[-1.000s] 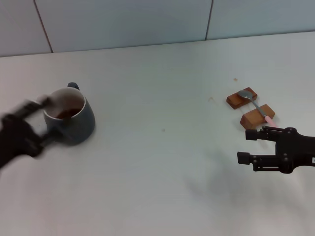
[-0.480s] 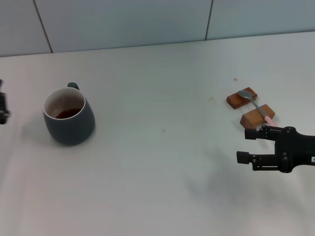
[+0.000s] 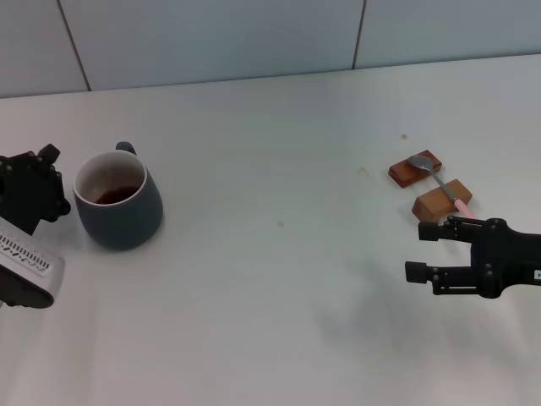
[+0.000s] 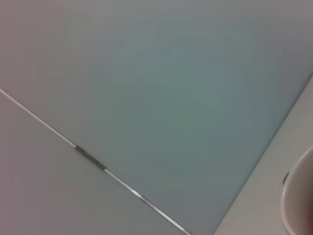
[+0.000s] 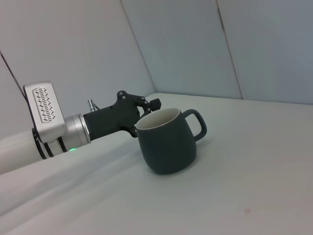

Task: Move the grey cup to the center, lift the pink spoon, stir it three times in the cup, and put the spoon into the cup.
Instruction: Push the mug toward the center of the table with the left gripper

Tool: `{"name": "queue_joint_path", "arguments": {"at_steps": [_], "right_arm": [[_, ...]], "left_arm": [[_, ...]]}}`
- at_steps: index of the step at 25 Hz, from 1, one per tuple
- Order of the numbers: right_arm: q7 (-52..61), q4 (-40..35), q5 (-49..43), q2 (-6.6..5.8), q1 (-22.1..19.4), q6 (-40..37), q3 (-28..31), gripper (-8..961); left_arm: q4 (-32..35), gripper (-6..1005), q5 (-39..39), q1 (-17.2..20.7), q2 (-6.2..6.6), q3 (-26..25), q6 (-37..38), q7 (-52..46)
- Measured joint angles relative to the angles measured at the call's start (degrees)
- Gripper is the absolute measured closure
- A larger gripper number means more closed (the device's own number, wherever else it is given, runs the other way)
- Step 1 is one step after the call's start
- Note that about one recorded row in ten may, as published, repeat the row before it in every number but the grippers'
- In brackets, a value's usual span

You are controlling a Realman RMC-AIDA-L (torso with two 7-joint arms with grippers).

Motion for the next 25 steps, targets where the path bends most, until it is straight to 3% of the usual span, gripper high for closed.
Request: {"name": "queue_joint_path", "arguments": {"at_steps": [2, 25], "right_arm": [[0.0, -0.1, 0.0, 0.02, -0.1, 0.0, 0.0, 117], [0.1, 0.0, 0.4, 0.0, -0.3, -0.1, 0.1, 117]], "left_arm": [[0.0, 1001, 0.6, 0.0, -0.01, 0.2, -0.3, 0.0], [-5.0, 955, 17.1, -2.5, 0.0, -0.4, -2.1, 0.1]]}}
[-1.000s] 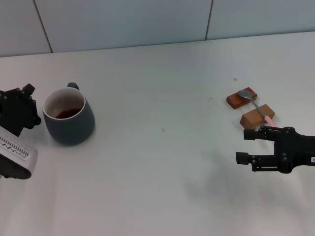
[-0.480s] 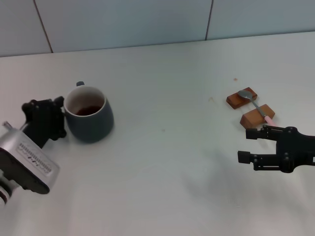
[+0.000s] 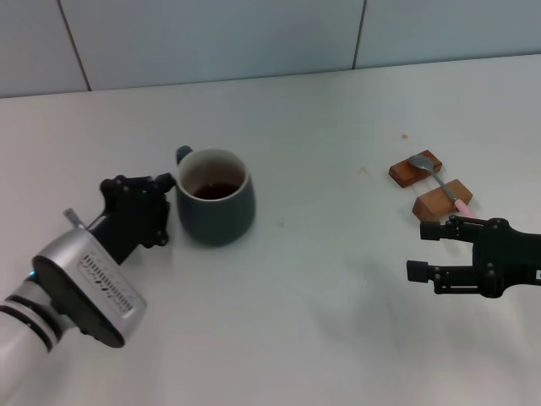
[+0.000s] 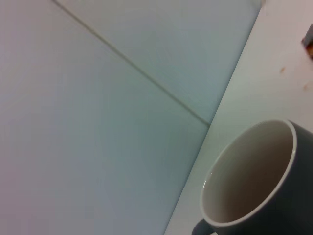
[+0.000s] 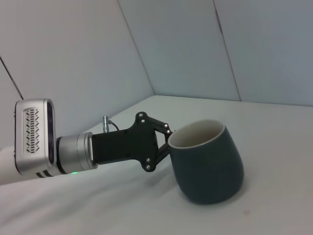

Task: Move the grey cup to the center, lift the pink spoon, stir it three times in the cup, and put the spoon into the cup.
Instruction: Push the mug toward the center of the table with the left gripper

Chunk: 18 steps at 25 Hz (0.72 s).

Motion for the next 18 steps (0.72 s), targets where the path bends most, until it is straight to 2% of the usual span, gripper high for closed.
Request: {"name": "queue_joint_path", "arguments": {"at_steps": [4, 9, 15, 16, 18], "right_arm": [[0.3, -0.1, 0.0, 0.0, 0.0, -0.1, -0.1, 118], [0.3, 0.0, 0.0, 0.0, 0.0, -0.1, 0.1, 116], [0.4, 0.2, 1.2, 0.0, -0.3, -0.3, 0.4, 117], [0.5, 0.2, 2.0, 0.0, -0.5, -0.5, 0.4, 117], [2.2, 0.4, 9.2, 0.04, -3.1, -1.7, 0.5, 117]], "left_arm": [[-2.6, 947, 1.1, -1.1, 0.0, 0.0, 0.1, 0.1], [-6.5, 937, 6.6, -1.3, 0.0, -1.6, 0.4, -0.4], [-8.1, 925, 8.7, -1.3, 0.0, -2.5, 0.5, -1.0], [-9.2, 923, 9.4, -1.0, 0.0, -3.0, 2.5, -4.4], [-10.2, 919, 9.5, 2.5, 0.3, -7.1, 10.5, -16.8]]}}
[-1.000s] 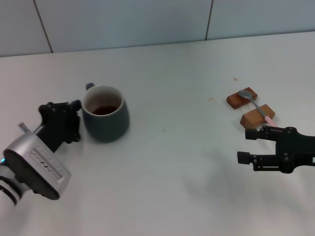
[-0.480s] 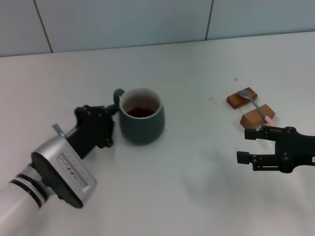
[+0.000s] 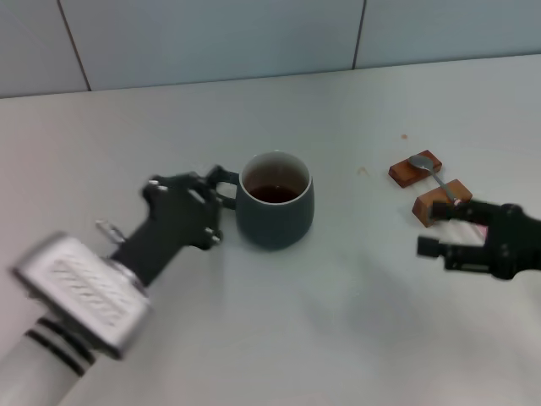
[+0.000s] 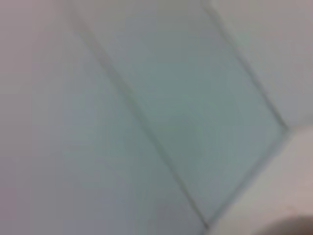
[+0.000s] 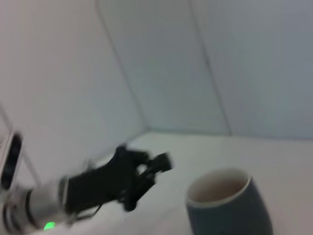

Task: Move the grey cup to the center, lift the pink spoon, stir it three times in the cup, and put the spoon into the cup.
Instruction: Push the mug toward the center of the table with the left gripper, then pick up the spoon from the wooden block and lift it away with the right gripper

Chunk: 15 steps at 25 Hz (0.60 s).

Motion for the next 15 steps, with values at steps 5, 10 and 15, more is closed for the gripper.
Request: {"name": "queue_joint_path", "arguments": {"at_steps": [5, 10, 15], "right_arm": [[2.4, 0.2, 9.4, 0.04, -4.5, -1.4, 1.2, 117], [4.9, 6.0, 18.9, -0.45, -8.3, -4.2, 7.5, 118], [14.6, 21.2, 22.5, -2.41, -11.8, -1.1, 19.9, 118]], "left_arm": [[1.0, 909, 1.1, 2.0, 0.53, 0.1, 3.8, -9.8], [9.3, 899, 11.2, 3.4, 0.66, 0.7, 5.0, -30.4], [17.9, 821, 22.2, 2.3, 0.52, 0.7, 4.2, -46.7]]}}
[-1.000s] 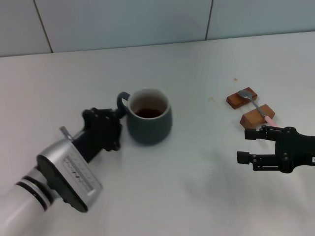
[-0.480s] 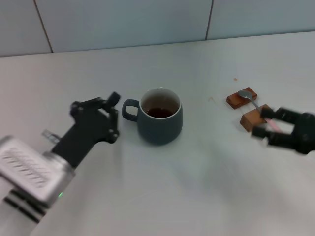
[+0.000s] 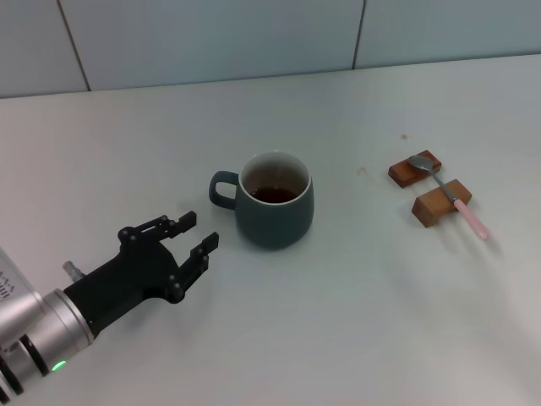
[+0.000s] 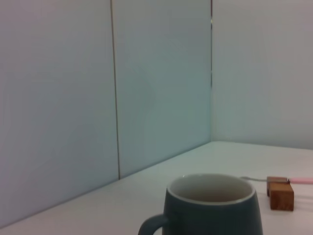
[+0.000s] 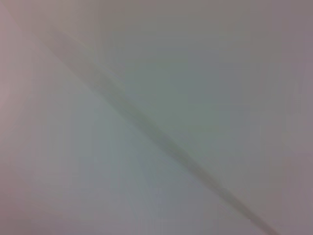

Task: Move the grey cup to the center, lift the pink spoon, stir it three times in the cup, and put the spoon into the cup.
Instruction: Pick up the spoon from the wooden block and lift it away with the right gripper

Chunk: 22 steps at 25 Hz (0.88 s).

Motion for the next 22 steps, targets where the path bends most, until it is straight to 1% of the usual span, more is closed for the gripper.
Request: {"name": "queue_joint_path", "arguments": {"at_steps": [1, 3, 4, 6, 7, 9, 12, 17, 18, 19, 22], "right_arm": [[0.0, 0.0, 0.0, 0.0, 0.0, 0.0, 0.0, 118], [2.6, 3.0, 0.1, 0.51, -1.1, 3.0, 2.5, 117], [4.4, 4.7, 0.1, 1.59, -2.0, 5.7, 4.0, 117], [7.0, 5.3, 0.0, 2.51, -2.4, 8.5, 4.4, 117], [7.0, 5.3, 0.0, 2.51, -2.4, 8.5, 4.4, 116], [11.2, 6.0, -0.9, 3.21, -2.4, 12.0, 4.1, 116], [12.9, 6.7, -1.7, 3.23, -2.0, 13.2, 4.1, 117], [17.5, 7.6, -5.4, 3.2, 0.3, 17.0, 3.8, 118], [17.5, 7.6, -5.4, 3.2, 0.3, 17.0, 3.8, 118], [18.6, 7.6, -7.1, 3.19, 1.3, 18.4, 3.8, 118], [19.4, 7.7, -8.9, 3.23, 2.6, 19.7, 3.8, 117]], "left_arm": [[0.9, 786, 1.0, -0.1, 0.0, -0.1, 0.1, -1.2], [1.6, 714, 1.2, 0.1, -0.01, -0.4, 0.3, -1.4], [1.8, 678, 1.0, 0.1, -0.07, -0.5, 0.2, -1.2], [1.9, 572, 1.0, 0.0, -0.1, -0.5, 0.1, -1.2], [1.9, 518, 1.1, 0.0, -0.11, -0.5, 0.0, -1.2], [1.9, 412, 1.3, -0.3, -0.18, -0.5, -0.1, -1.1], [1.9, 211, 1.3, -0.6, -0.23, -0.5, -0.1, -0.8], [1.9, 164, 1.3, -0.8, -0.22, -0.5, 0.0, -0.7], [1.9, 164, 1.3, -0.8, -0.22, -0.5, 0.0, -0.7], [1.9, 164, 1.3, -1.0, -0.21, -0.5, 0.0, -0.7], [1.9, 164, 1.4, -1.3, -0.23, -0.3, -0.1, -0.7]]}}
